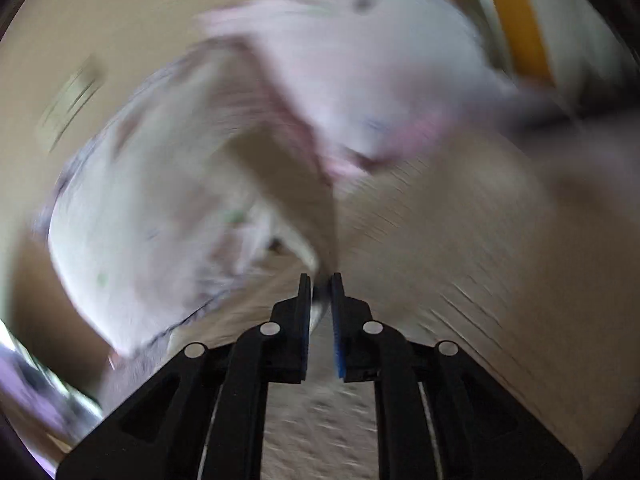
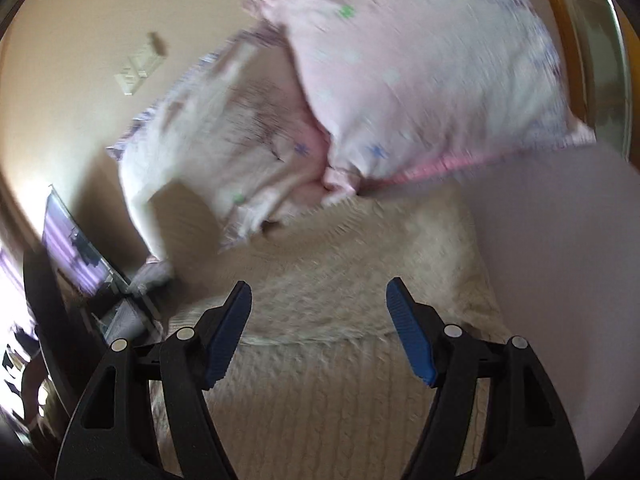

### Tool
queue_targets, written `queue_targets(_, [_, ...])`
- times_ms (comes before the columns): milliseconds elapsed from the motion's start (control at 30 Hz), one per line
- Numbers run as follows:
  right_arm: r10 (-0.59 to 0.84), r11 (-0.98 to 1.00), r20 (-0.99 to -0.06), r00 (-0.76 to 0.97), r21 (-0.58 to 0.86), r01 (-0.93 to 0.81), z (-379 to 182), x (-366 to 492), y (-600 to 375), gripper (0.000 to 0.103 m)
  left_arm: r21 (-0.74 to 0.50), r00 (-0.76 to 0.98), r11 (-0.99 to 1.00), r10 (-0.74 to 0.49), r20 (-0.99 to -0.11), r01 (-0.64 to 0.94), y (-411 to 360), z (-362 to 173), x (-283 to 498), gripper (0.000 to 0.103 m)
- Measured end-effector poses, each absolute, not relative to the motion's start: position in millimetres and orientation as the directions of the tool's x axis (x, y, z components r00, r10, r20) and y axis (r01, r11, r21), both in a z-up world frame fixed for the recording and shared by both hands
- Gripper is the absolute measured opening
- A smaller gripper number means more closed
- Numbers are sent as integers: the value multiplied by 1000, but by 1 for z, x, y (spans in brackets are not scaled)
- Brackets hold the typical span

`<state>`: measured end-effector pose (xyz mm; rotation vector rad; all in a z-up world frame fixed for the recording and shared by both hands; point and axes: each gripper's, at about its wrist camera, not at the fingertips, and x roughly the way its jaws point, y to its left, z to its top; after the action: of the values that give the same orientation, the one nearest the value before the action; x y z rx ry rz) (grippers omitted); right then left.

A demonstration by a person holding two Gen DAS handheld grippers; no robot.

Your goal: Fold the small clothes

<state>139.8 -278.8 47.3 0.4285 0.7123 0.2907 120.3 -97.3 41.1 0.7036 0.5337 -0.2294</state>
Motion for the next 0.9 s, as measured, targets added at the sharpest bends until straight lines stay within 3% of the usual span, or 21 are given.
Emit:
queue_targets(67, [408, 864, -597, 691, 496, -82, 36, 145, -287, 67, 628, 833, 646, -22, -552, 434, -117, 8, 92, 11])
queue_targets(133, [405, 867, -626, 666, 495, -61, 27, 150, -293, 52, 620, 824, 646, -26, -566, 445, -106, 2, 68, 14])
queue_targets(167, [391, 874, -643, 659, 484, -47, 24, 153, -294, 50, 611, 824, 661, -21, -566, 436, -97, 4, 61, 19])
queue_targets(233, [371, 882, -669, 644, 471, -20, 18, 163, -295, 43, 577, 826, 715, -1, -564, 395, -65, 14, 48, 40])
queue_targets(467, [369, 880, -759, 536, 471, 62, -8, 214, -281, 41, 422, 755, 868, 89, -649, 261, 22, 27, 34, 51])
queue_targets(500, [387, 877, -766, 514, 478, 52, -14, 217, -277, 34, 397, 744, 883, 88, -663, 249, 28, 28, 32, 53])
queue_targets(533, [397, 880, -766, 505, 474, 28, -19, 220, -269, 14, 366, 730, 899, 82, -679, 240, 36, 26, 32, 55])
queue_targets(600, [374, 895, -743, 555, 446, -6, -7, 218, -265, 12, 345, 711, 910, 86, -698, 230, 41, 20, 33, 55])
queue_targets(700, [358, 875, -633, 687, 484, -10, 32, 208, -283, 10, 336, 683, 914, 94, -724, 230, 40, 10, 41, 55])
queue_targets(767, [266, 892, -605, 750, 450, 47, 49, 202, -297, 11, 340, 688, 913, 97, -720, 227, 40, 10, 42, 55])
queue_targets(833, [125, 939, -671, 731, 318, 132, 45, 210, -303, 13, 337, 688, 914, 96, -719, 225, 39, 10, 41, 56])
queue_targets(900, [3, 952, -765, 644, 199, 232, 30, 218, -312, 25, 330, 689, 918, 95, -718, 218, 40, 9, 40, 57])
